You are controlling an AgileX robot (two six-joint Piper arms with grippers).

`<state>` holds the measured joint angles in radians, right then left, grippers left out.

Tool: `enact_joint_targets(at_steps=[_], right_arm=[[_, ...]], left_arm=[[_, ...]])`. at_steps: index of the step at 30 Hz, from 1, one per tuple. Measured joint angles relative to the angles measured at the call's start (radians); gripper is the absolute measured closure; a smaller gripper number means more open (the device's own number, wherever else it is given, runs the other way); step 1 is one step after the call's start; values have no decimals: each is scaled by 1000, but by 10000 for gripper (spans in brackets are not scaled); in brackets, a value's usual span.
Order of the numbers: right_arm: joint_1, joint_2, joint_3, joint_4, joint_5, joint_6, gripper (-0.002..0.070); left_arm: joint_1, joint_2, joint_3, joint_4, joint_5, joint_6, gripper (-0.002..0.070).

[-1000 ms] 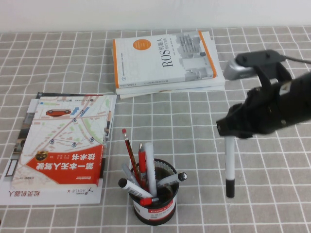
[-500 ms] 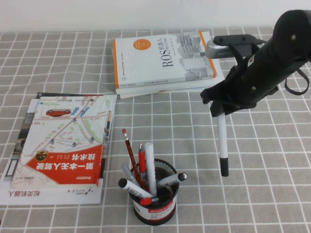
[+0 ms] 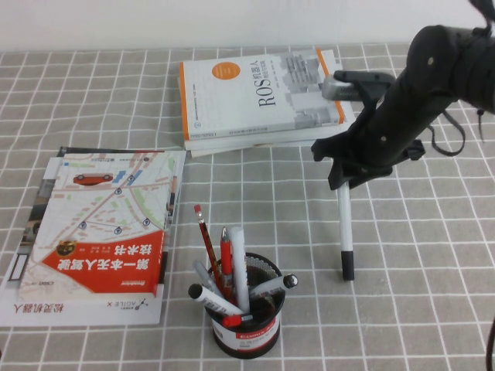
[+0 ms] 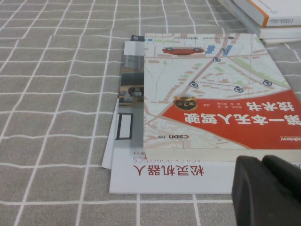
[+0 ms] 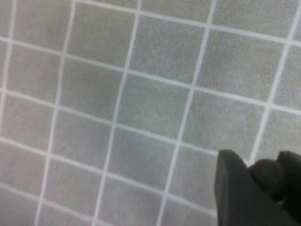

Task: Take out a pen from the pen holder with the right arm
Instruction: 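Take a marker out of the pen holder and lay it on the table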

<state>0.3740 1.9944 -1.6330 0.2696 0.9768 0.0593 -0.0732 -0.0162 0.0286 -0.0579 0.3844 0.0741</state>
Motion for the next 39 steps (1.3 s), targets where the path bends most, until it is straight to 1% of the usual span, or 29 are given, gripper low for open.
enact_joint_targets(at_steps=[7,15,17,21,23,26,29,31,34,37,39], right_arm=[[0,103,-36,14,-24,2,557],[0,122,-47,14,-109,2,551],[0,122,-47,14,-127,2,523],[0,122,-47,14,-132,2,416],[0,122,-47,14,-134,2,380],[0,122,-47,14,-134,2,360],[0,112,-47,14,-134,2,356],[5,85,-47,9,-134,2,363],[23,11,-45,-17,-126,2,413],[56,-103,-15,-62,-117,0,507],[84,-194,40,-96,-119,0,594]], left_arm=[[0,0,0,0,0,0,678],[0,0,0,0,0,0,678],[0,0,0,0,0,0,678],[0,0,0,0,0,0,678],[0,0,0,0,0,0,678],[0,0,0,0,0,0,678],[0,0,0,0,0,0,678],[0,0,0,0,0,0,678],[0,0,0,0,0,0,678],[0,0,0,0,0,0,678],[0,0,0,0,0,0,678]])
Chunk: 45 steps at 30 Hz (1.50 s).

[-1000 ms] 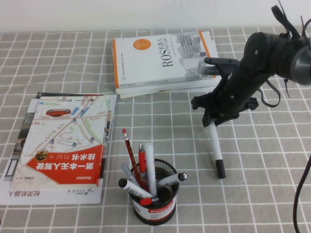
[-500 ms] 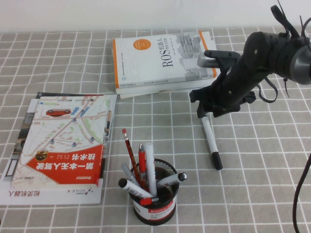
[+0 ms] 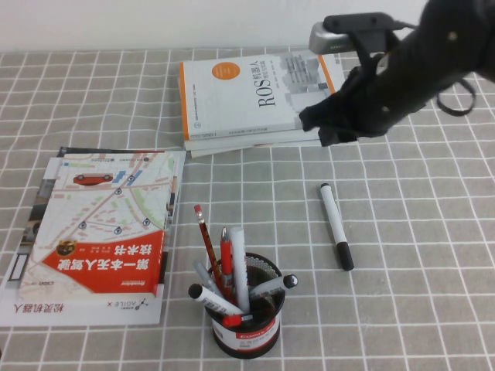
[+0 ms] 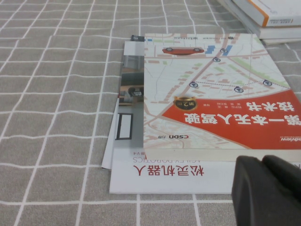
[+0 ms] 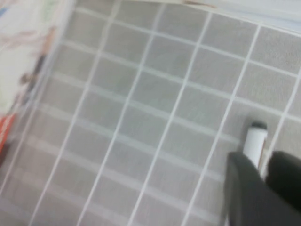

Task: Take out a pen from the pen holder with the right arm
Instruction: 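Take a marker out of the pen holder and lay it on the table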

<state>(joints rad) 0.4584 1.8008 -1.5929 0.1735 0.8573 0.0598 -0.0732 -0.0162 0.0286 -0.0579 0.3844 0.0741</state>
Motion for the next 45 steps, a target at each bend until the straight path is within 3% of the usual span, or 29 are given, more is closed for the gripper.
enact_joint_targets(at_steps=[5,19,26,32,39,45], right_arm=[[39,-222,198,-26,-32,-2,676],[40,-782,657,-27,-20,-4,688],[40,-869,733,-16,105,-2,688],[40,-870,774,-11,85,-2,688],[23,-905,938,-61,-163,-2,688],[-107,-1055,1173,-60,-456,-2,689]], left_arm=[[0,0,0,0,0,0,678],[0,0,0,0,0,0,678],[0,0,0,0,0,0,678],[0,0,0,0,0,0,678],[0,0,0,0,0,0,678],[0,0,0,0,0,0,678]])
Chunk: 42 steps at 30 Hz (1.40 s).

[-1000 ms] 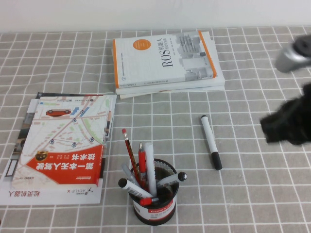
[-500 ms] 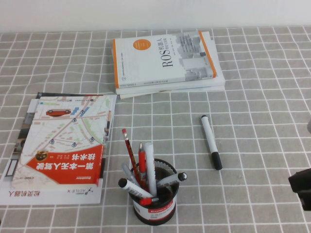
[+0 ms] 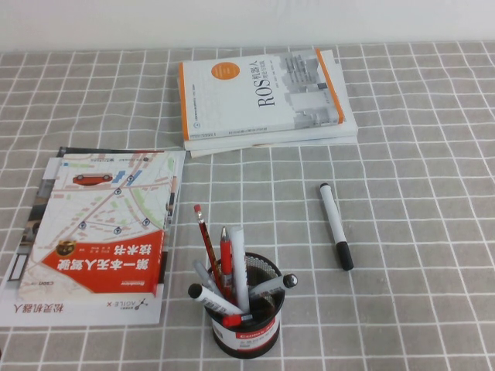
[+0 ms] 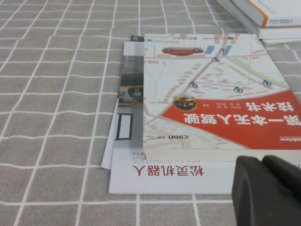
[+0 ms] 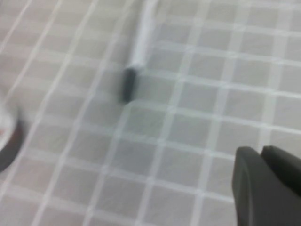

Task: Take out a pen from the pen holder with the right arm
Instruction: 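Take a marker out of the pen holder and lay it on the table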

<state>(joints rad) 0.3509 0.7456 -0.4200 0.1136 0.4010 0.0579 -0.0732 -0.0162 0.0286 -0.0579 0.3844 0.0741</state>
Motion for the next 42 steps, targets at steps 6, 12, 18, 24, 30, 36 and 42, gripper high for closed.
enact_joint_targets(at_steps=[6,12,18,24,30,36,42], right_arm=[[-175,-253,239,108,-187,0,688],[-272,-472,394,216,-251,0,688],[-286,-631,446,221,-266,-20,688],[-287,-753,447,212,-243,-229,688],[-307,-753,447,212,-201,-279,688],[-315,-753,447,199,-109,-285,688],[-315,-753,447,165,10,-286,689]], left_arm=[[0,0,0,0,0,0,678],[0,0,0,0,0,0,678],[0,0,0,0,0,0,678],[0,0,0,0,0,0,678],[0,0,0,0,0,0,678],[0,0,0,0,0,0,678],[0,0,0,0,0,0,678]])
